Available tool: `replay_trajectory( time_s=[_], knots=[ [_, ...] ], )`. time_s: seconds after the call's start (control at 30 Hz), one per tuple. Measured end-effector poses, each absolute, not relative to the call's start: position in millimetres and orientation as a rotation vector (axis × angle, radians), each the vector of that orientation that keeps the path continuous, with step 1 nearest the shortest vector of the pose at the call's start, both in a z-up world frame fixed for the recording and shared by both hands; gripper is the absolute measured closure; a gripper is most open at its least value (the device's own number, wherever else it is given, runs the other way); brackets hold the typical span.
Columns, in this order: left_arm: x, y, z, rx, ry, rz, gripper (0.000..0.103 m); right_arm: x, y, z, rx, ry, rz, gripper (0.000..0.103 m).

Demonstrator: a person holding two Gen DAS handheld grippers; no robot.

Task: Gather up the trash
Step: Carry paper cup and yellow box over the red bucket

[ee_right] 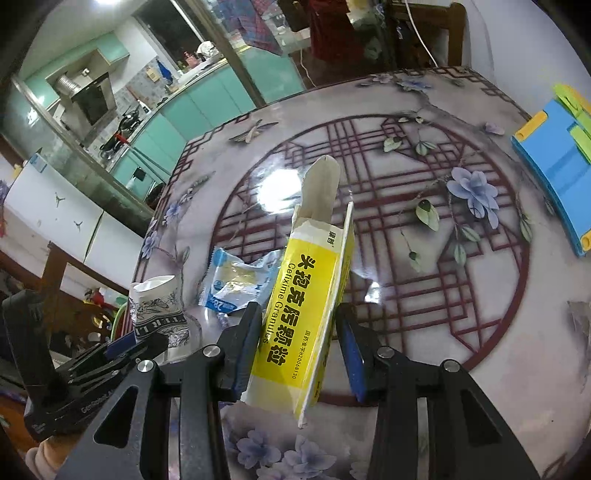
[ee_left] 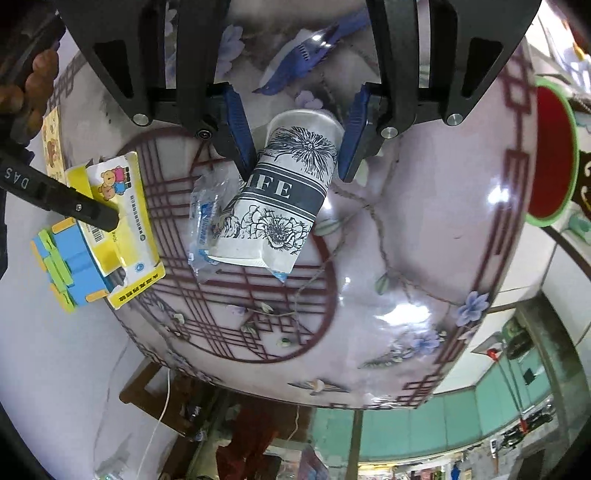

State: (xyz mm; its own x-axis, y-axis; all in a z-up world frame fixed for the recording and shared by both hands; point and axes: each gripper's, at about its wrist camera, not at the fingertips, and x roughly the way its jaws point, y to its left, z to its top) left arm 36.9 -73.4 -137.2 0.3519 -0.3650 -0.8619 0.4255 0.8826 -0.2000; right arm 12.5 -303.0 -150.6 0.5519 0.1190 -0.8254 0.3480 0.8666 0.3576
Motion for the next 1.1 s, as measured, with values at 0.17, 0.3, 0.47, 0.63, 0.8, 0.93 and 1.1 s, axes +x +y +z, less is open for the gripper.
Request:
replay_trajectory(
  time_s=[0.17,0.3,0.47,0.63,0.8,0.93,1.1],
  knots=[
    [35,-66,-138,0.033,1.107,-0.513,0.059,14,-292,-141,0.491,0.972,-0.133,0.064],
    [33,-59,-133,0.04,1.093,-0.502,0.058,15,-283,-136,0.48,0.967,-0.116,0.064],
    [34,-48,-132,0.052,1.087,-0.466,0.058,14,-272,-133,0.467,0.965,-0.109,0.064],
    [35,-34,-131,0.042,1.082,-0.461,0.058,16,-260,-130,0.458,0.962,-0.107,0.064],
    [36,-17,-128,0.033,1.07,-0.451,0.058,22,-246,-129,0.446,0.969,-0.103,0.064],
    [38,2,-130,0.016,1.073,-0.44,0.058,27,-230,-128,0.429,0.977,-0.095,0.064],
    [43,25,-133,-0.006,1.083,-0.422,0.058,35,-206,-128,0.41,0.989,-0.08,0.064]
  ],
)
